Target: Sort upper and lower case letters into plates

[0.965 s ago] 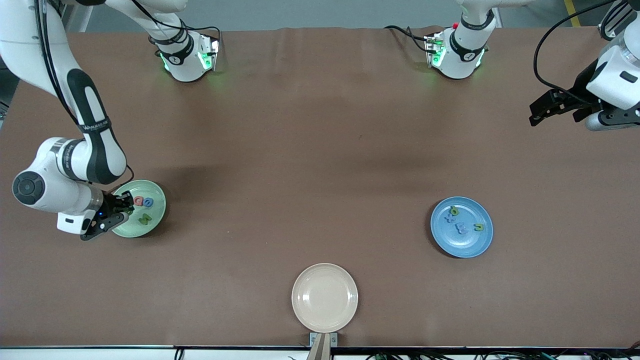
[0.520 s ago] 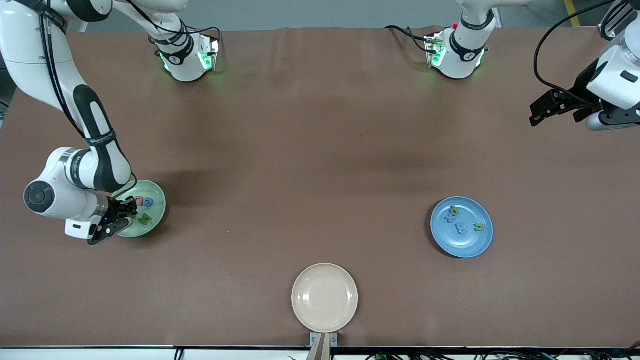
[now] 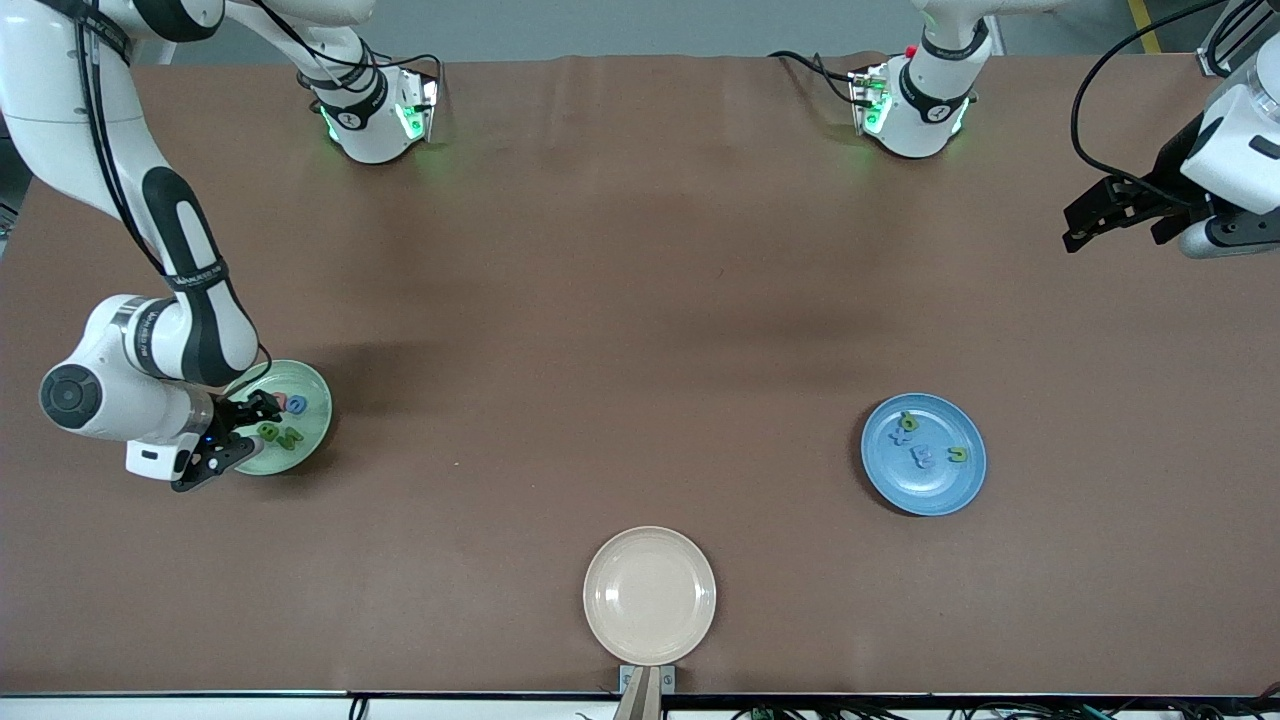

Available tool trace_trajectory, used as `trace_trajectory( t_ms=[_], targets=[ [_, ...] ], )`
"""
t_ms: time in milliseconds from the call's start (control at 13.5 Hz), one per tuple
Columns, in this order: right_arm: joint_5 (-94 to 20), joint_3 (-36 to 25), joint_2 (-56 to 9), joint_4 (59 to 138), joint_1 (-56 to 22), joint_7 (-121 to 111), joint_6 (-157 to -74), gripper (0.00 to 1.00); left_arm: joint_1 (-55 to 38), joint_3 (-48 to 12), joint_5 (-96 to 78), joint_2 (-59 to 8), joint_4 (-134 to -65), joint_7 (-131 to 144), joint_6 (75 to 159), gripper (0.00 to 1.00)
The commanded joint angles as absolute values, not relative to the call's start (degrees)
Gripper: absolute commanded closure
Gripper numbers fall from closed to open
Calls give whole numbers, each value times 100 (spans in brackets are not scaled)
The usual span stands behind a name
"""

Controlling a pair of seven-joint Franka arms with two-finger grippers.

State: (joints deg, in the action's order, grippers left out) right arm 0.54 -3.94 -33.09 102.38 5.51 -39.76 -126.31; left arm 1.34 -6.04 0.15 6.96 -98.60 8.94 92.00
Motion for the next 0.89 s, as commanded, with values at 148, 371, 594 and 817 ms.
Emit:
trace_trajectory(
  t_ms=[148, 371, 594, 817],
  targets=[
    [-17, -255, -1901, 10467, 299, -2097, -11016, 0, 176, -615, 0, 694, -9782, 800, 9185, 0],
    [-70, -255, -1294, 10634, 79, -1137, -10617, 0, 176, -606, 0, 694, -9791, 800, 9185, 0],
    [-70, -255, -811, 10644, -96, -459, -10434, 0, 176, -606, 0, 686, -9782, 800, 9185, 0],
    [35, -281, -334, 10233, -325, -88, -9943, 0, 176, -606, 0, 677, -9782, 800, 9185, 0]
  ],
)
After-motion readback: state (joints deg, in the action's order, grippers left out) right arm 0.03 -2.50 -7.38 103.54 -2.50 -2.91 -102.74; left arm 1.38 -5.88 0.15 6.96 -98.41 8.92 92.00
